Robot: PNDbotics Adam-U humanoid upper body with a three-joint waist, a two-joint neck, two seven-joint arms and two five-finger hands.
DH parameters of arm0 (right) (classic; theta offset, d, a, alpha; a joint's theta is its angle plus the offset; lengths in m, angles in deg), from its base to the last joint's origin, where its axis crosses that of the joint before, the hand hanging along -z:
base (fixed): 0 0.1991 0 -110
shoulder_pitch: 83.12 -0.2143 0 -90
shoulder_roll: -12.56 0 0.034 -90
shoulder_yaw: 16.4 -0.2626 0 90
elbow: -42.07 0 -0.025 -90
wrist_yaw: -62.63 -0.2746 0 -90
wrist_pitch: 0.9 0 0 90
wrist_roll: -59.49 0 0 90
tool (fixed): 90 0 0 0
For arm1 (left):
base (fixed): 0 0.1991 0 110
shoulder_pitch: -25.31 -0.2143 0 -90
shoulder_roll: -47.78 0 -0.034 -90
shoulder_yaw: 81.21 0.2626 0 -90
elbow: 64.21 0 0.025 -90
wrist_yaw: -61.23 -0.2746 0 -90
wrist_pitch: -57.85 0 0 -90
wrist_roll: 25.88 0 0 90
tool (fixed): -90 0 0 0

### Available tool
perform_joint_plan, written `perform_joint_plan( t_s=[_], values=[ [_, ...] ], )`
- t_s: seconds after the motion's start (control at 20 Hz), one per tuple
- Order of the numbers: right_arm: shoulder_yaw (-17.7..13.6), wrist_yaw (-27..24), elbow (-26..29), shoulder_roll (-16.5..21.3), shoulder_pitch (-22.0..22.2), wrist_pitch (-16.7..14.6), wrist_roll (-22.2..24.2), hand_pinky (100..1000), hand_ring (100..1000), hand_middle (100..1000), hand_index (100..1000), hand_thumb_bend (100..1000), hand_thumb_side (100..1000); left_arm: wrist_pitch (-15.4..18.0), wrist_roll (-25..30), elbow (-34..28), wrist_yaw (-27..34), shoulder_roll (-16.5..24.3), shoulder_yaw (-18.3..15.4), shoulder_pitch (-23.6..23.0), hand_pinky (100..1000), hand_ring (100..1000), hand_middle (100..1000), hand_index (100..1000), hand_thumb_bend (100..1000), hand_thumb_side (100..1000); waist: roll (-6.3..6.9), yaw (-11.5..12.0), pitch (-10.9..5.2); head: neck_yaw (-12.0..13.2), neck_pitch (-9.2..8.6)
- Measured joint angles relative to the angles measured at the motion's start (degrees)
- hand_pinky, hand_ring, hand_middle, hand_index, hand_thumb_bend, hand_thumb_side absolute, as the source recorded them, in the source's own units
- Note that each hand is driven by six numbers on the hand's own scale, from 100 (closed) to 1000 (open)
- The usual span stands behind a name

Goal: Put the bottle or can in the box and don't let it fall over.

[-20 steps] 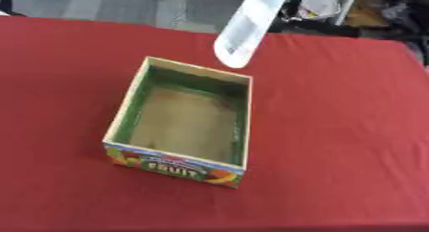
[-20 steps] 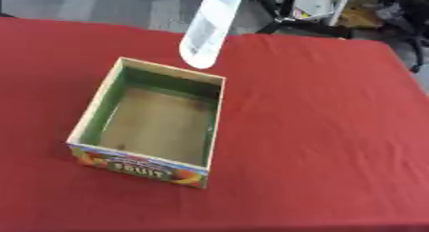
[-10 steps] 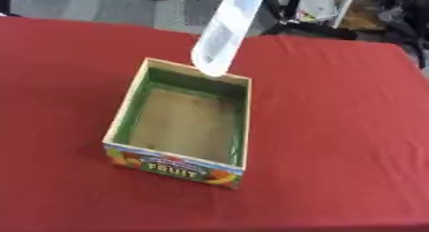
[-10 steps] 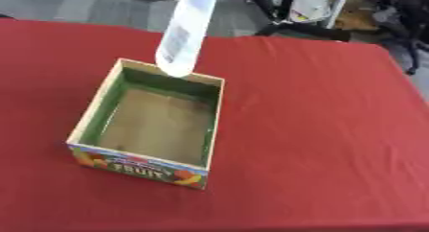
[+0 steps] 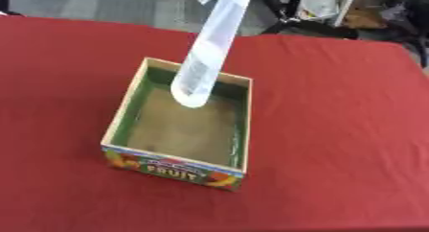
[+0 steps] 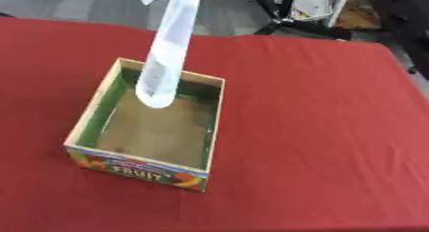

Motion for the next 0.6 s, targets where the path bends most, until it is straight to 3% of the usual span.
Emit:
perform_joint_plan(
  t_s=[0.05, 0.1, 0.2, 0.35, 0.45, 0.6],
  values=[
    [0.4, -0.1, 0.1, 0.0, 0.1, 0.2, -0.2, 653, 395, 403, 494, 202, 100, 0.0, 0.0, 0.0, 0.0, 0.0, 0.0, 0.0, 674, 782, 780, 775, 157, 662, 0.01, 0.1, 0.19, -0.1, -0.05],
    [0.7, -0.3, 0.3, 0.0, 0.3, 0.4, -0.5, 658, 403, 413, 502, 174, 100, 0.0, 0.0, 0.0, 0.0, 0.0, 0.0, 0.0, 674, 782, 780, 775, 157, 663, 0.01, 0.2, 0.33, -0.1, -0.06],
    [1.4, -0.7, 0.7, 0.0, 0.7, 1.0, -1.2, 689, 458, 469, 557, 261, 100, 0.0, 0.0, 0.0, 0.0, -0.3, 0.0, 0.0, 674, 782, 780, 775, 156, 664, 0.01, 0.3, 0.52, -0.1, -0.06],
    [2.3, -1.3, 1.4, 0.0, 1.2, 1.8, -1.9, 768, 666, 636, 705, 489, 100, 0.0, 0.0, 0.0, 0.0, -0.5, 0.0, 0.0, 674, 782, 780, 775, 155, 664, 0.03, 0.4, 0.72, -0.1, -0.06],
    [2.8, -1.4, 2.0, 0.1, 1.5, 2.1, -1.8, 798, 772, 735, 779, 532, 136, 0.0, 0.0, 0.0, 0.0, -0.5, 0.0, 0.1, 674, 782, 780, 775, 155, 663, 0.03, 0.5, 0.75, 0.0, -0.06],
    [2.8, -1.4, 2.4, 0.1, 1.8, 2.3, -2.1, 804, 791, 753, 789, 548, 156, 0.0, 0.0, 0.0, 0.0, -0.5, 0.0, 0.1, 674, 783, 780, 775, 156, 661, 0.11, 0.5, 0.76, 0.1, -0.07]
  ],
)
